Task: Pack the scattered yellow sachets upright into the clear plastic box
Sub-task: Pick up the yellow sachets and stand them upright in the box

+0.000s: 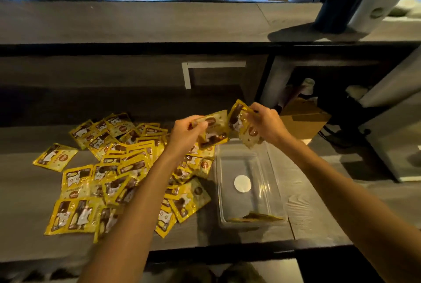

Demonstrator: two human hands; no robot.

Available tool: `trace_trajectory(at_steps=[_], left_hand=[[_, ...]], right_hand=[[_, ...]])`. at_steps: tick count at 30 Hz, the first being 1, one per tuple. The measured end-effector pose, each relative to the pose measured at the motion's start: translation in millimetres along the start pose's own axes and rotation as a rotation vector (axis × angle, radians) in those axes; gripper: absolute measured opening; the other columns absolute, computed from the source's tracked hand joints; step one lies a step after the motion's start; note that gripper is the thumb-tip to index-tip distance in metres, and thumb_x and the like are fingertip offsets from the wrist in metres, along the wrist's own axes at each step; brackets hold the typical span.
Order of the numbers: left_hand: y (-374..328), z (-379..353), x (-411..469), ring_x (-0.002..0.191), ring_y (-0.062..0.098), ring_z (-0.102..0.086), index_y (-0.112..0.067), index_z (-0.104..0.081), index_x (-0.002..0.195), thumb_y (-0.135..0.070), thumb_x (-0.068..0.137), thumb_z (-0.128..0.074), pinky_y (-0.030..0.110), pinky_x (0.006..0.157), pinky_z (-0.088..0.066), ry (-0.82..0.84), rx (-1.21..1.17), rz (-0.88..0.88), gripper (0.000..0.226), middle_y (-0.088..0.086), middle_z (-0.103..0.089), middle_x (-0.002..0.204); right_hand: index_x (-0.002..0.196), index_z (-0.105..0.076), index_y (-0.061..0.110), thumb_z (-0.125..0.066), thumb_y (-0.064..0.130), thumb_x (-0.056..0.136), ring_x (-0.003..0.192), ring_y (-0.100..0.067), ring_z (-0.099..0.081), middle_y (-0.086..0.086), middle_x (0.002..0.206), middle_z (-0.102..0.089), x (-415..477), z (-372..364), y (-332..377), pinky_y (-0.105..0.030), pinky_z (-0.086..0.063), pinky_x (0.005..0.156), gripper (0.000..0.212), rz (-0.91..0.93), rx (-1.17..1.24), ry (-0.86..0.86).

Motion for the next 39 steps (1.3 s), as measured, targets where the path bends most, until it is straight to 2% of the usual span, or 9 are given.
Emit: trace_trajectory(at_steps=[3, 7, 13, 17, 21, 27, 32, 36, 39], left_hand=[[5, -27, -14, 0.079, 0.006, -0.061, -0.016, -0.065, 0.104, -0.006, 0.089, -0.056, 0.016, 0.072, -0.051, 0.047, -0.05, -0.053, 0.02, -0.007, -0.065, 0.085], [16, -64, -32, 0.083, 0.01, -0.057, -0.003, -0.065, 0.109, 0.004, 0.083, -0.059, 0.008, 0.064, -0.047, 0.127, 0.163, -0.101, 0.027, 0.001, -0.061, 0.091], [44, -100, -49, 0.081, 0.014, -0.056, -0.012, -0.071, 0.094, -0.006, 0.085, -0.057, 0.026, 0.069, -0.044, 0.377, 0.674, -0.184, 0.018, 0.0, -0.06, 0.081], [56, -105, -61, 0.081, 0.006, -0.055, -0.014, -0.069, 0.106, -0.013, 0.09, -0.055, 0.019, 0.071, -0.043, 0.495, 0.697, -0.184, 0.022, -0.005, -0.061, 0.09], [60, -106, -72, 0.067, -0.005, -0.053, -0.014, -0.07, 0.106, -0.012, 0.09, -0.054, 0.001, 0.055, -0.04, 0.544, 0.672, -0.232, 0.022, -0.016, -0.061, 0.078], [58, -110, -87, 0.045, -0.015, -0.052, -0.013, -0.071, 0.098, -0.015, 0.089, -0.058, 0.001, 0.041, -0.035, 0.488, 0.654, -0.351, 0.016, -0.021, -0.053, 0.056], [61, -115, -102, 0.046, -0.012, -0.052, -0.017, -0.071, 0.088, -0.015, 0.09, -0.055, 0.003, 0.043, -0.035, 0.482, 0.611, -0.414, 0.016, -0.023, -0.056, 0.043], [65, -116, -110, 0.058, 0.001, -0.05, -0.021, -0.067, 0.079, -0.02, 0.094, -0.05, 0.016, 0.056, -0.04, 0.431, 0.666, -0.469, 0.023, -0.011, -0.059, 0.063], [70, -117, -113, 0.069, 0.012, -0.045, 0.002, -0.065, 0.088, -0.026, 0.097, -0.041, 0.024, 0.061, -0.035, 0.453, 0.699, -0.416, 0.038, 0.005, -0.051, 0.075]], right_hand=[[0.109, -0.044, 0.008, -0.049, 0.015, 0.095, 0.079, -0.026, -0.059, -0.015, 0.1, -0.052, -15, 5, -28, -0.021, -0.049, 0.034, 0.016, -0.074, 0.049, 0.132], [0.121, -0.039, 0.006, -0.062, -0.002, 0.081, 0.089, -0.025, -0.056, -0.01, 0.105, -0.045, -41, 5, -54, -0.028, -0.054, 0.05, 0.047, -0.105, 0.031, 0.264], [0.112, -0.053, 0.007, -0.072, 0.008, 0.076, 0.091, -0.018, -0.055, -0.007, 0.105, -0.057, -60, -10, -59, -0.024, -0.049, 0.066, 0.042, 0.094, -0.277, 0.206], [0.085, -0.061, 0.015, -0.073, 0.012, 0.076, 0.063, -0.005, -0.05, 0.003, 0.077, -0.056, -77, -29, -41, -0.007, -0.039, 0.051, 0.016, 0.305, -0.215, 0.221], [0.061, -0.052, 0.019, -0.068, 0.015, 0.081, 0.054, -0.004, -0.043, 0.004, 0.063, -0.048, -83, -41, -43, -0.007, -0.033, 0.045, 0.026, 0.352, -0.292, 0.2], [0.096, -0.069, 0.003, -0.053, 0.027, 0.091, 0.094, -0.022, -0.058, -0.011, 0.103, -0.061, -94, -77, -68, -0.029, -0.047, 0.077, 0.029, 0.274, -0.48, 0.409], [0.101, -0.064, -0.003, -0.043, 0.015, 0.096, 0.086, -0.016, -0.059, -0.019, 0.099, -0.063, -117, -82, -79, -0.027, -0.048, 0.078, 0.028, 0.219, -0.278, 0.53], [0.101, -0.061, -0.009, -0.04, 0.016, 0.097, 0.091, -0.025, -0.058, -0.021, 0.098, -0.062, -133, -74, -79, -0.024, -0.047, 0.077, 0.033, 0.217, -0.155, 0.463], [0.115, -0.057, -0.007, -0.039, 0.025, 0.097, 0.103, -0.031, -0.056, -0.022, 0.114, -0.057, -140, -68, -83, -0.027, -0.043, 0.089, 0.04, 0.188, -0.145, 0.406]])
Point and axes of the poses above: each hand's wrist, its own x-axis towards the middle knuckle, its own z-axis out of the back of the hand, y = z × x, the point moved 9 cm from there along x, towards the middle knuckle
